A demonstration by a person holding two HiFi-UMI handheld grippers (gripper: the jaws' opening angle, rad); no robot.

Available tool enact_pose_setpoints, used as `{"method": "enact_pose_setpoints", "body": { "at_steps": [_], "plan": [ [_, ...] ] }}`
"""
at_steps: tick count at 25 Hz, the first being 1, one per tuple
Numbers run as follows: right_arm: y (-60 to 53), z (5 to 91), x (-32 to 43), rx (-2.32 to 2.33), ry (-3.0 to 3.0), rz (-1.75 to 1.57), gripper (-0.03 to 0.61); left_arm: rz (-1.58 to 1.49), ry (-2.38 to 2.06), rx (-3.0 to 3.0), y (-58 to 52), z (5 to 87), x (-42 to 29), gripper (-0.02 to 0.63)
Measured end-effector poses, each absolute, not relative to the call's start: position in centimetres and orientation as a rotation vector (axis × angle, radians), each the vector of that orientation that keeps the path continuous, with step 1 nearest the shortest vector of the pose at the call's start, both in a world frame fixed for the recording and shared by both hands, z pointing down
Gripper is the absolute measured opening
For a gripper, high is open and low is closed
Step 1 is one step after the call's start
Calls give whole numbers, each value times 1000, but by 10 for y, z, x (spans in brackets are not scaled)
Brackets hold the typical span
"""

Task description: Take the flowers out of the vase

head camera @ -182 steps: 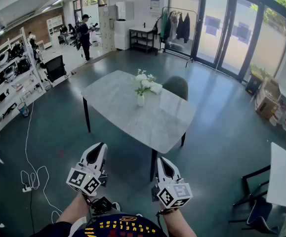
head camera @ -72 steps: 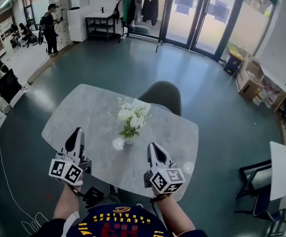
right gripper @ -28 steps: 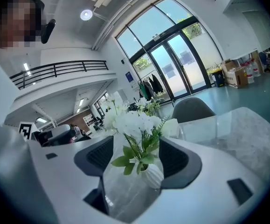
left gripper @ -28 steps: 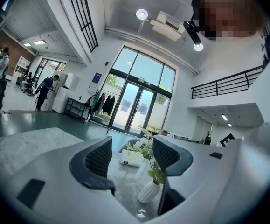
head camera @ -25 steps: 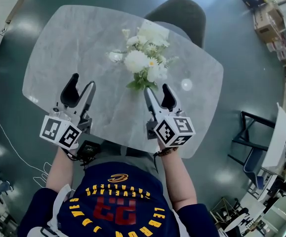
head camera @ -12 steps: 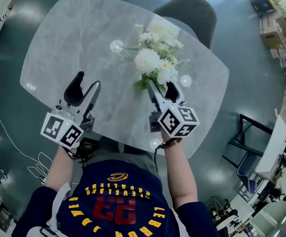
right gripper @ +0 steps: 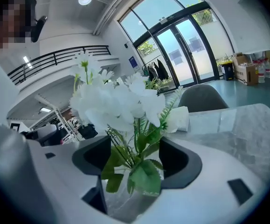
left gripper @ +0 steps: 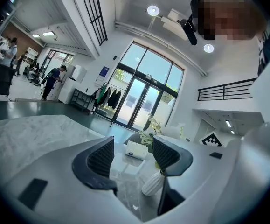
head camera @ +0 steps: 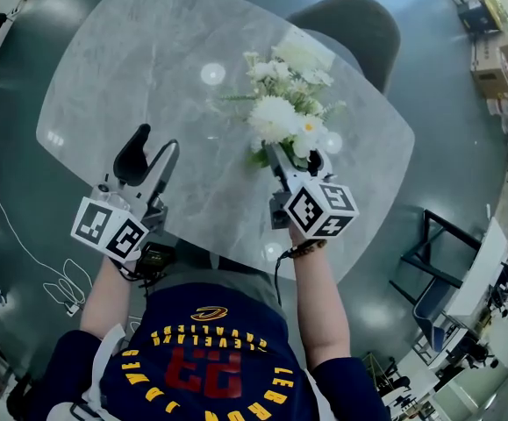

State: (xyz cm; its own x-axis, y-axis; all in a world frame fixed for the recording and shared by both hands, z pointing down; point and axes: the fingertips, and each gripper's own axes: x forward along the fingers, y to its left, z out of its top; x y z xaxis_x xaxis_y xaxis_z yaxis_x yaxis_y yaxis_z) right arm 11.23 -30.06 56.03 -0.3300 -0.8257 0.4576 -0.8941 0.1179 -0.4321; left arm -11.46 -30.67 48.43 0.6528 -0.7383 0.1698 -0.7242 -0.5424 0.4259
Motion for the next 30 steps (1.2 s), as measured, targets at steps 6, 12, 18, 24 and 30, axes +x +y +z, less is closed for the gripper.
{"method": "enact_pose_setpoints", "body": {
  "at_steps": [6,12,18,24,30],
  "plan": [
    [-302,566,110,1714,-2269,998,316,-46,-1154,2401,-308,487,-115,259],
    [-299,564,106,1708,-2275,979,239,-50,-1162,2405,-307,483,-115,259],
    [-298,561,102,1711,-2278,973,172,-45,-1152,2413,-307,479,-114,259],
    [-292,558,102,1775,-2261,882,126,-26,-1147,2419,-309,476,-109,258],
    [-290,551,99,1778,-2289,807,92,-25,-1134,2440,-303,472,-103,258]
  ]
}}
